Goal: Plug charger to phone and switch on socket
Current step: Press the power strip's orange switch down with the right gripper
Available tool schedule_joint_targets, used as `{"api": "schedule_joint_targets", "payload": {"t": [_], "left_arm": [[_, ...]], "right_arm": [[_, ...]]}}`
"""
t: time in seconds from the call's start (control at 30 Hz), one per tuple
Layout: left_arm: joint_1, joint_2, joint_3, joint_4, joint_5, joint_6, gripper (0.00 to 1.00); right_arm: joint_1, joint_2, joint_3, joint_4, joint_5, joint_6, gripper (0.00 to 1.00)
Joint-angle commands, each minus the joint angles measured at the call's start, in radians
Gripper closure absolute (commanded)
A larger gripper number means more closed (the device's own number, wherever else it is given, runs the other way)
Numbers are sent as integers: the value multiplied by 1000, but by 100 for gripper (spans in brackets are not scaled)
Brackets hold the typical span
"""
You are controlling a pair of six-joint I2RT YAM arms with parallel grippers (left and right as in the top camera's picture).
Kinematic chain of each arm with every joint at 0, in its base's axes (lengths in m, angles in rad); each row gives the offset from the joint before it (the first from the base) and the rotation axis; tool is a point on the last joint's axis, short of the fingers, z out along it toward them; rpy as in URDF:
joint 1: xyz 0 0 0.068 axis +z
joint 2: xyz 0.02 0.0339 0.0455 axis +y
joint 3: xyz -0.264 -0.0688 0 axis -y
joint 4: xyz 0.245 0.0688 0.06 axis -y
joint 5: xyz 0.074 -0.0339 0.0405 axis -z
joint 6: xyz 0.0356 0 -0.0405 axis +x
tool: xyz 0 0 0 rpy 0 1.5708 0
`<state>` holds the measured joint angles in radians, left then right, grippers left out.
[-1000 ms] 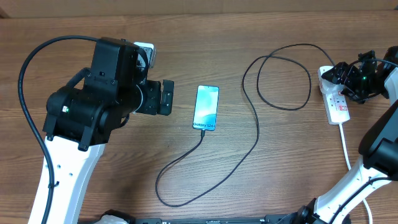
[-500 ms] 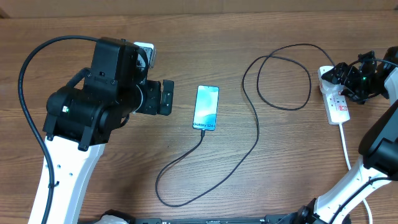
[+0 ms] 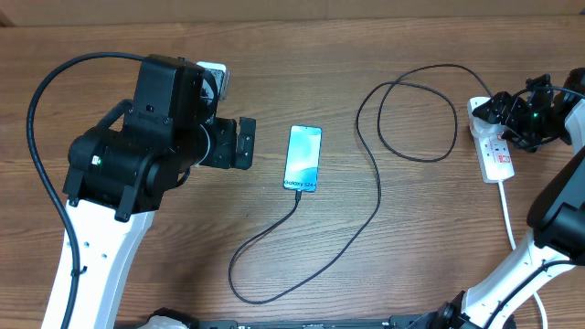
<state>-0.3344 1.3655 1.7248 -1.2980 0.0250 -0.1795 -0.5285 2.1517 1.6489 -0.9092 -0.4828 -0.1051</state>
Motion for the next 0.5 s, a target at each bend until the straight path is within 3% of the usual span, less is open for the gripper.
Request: {"api": "schedule_joint_targets", "payload": {"t": [0.0, 0.47], "left_arm": [[-1, 4, 8, 0, -6, 19, 1], [-1, 4, 8, -1, -7, 19, 1]], "right_arm": [[6, 3, -14, 5, -14, -9, 0], [8, 3, -59, 10, -88, -9, 0]]}}
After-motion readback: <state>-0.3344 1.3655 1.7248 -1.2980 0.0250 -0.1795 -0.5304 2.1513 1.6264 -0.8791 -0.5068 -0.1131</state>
